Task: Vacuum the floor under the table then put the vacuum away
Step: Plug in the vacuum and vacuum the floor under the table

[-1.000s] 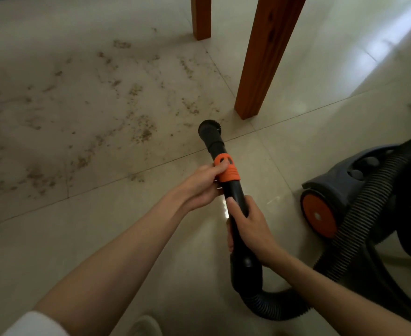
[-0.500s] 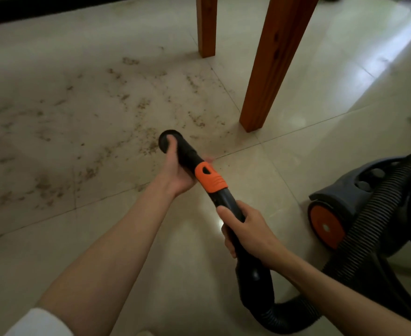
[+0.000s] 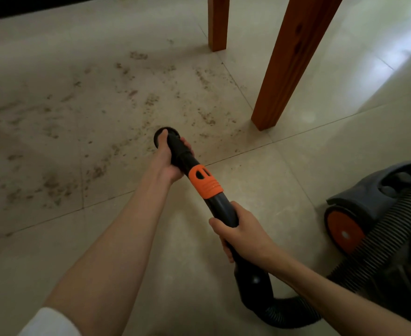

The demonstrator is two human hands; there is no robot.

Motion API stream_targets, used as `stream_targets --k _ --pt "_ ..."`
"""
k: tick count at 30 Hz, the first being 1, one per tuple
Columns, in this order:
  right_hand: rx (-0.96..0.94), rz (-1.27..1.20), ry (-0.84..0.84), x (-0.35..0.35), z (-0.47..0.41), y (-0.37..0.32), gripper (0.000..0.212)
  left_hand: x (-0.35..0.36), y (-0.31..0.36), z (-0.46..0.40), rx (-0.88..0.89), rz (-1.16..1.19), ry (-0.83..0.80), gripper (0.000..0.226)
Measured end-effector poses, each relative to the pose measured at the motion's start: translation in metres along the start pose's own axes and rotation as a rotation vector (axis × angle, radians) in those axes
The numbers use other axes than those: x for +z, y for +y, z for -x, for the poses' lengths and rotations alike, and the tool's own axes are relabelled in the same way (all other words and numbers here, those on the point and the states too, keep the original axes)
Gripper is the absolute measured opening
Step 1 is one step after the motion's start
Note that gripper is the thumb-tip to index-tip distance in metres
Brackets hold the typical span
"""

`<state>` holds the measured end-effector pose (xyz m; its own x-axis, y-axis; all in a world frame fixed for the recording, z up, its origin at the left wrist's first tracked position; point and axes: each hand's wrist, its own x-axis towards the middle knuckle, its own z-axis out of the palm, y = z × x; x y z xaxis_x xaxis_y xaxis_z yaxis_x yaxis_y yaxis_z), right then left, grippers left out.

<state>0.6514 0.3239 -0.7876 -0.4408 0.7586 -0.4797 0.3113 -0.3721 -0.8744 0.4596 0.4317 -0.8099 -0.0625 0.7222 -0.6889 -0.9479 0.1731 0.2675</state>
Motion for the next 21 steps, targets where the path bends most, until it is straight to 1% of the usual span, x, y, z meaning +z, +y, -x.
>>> stream_targets --k 6,10,12,14,16,18,19,21 --pt "0.043 0.043 0.059 -0.003 0.001 0.007 0.017 0.004 -0.019 -0.014 -0.041 -0.071 0.099 0.037" --pt "0.083 0.035 0.074 -0.014 0.002 0.011 0.021 0.009 -0.033 -0.019 -0.002 -0.077 0.152 0.036" --pt "0.082 0.058 0.137 -0.017 -0.001 0.008 0.026 0.013 -0.039 -0.020 0.022 -0.107 0.179 0.037" --pt "0.064 0.137 0.241 -0.020 -0.010 0.002 0.031 0.015 -0.047 -0.022 0.005 -0.164 0.197 0.040" --pt "0.051 0.347 0.316 -0.023 -0.020 -0.005 0.034 0.018 -0.055 -0.026 -0.027 -0.219 0.204 0.042" --pt "0.053 0.518 0.338 -0.025 -0.030 -0.009 0.035 0.021 -0.059 -0.029 -0.056 -0.297 0.207 0.046" --pt "0.067 0.534 0.341 -0.026 -0.033 -0.010 0.035 0.022 -0.060 -0.030 -0.062 -0.357 0.199 0.049" --pt "0.100 0.469 0.348 -0.032 -0.037 -0.012 0.035 0.022 -0.060 -0.029 -0.056 -0.520 0.128 0.053"
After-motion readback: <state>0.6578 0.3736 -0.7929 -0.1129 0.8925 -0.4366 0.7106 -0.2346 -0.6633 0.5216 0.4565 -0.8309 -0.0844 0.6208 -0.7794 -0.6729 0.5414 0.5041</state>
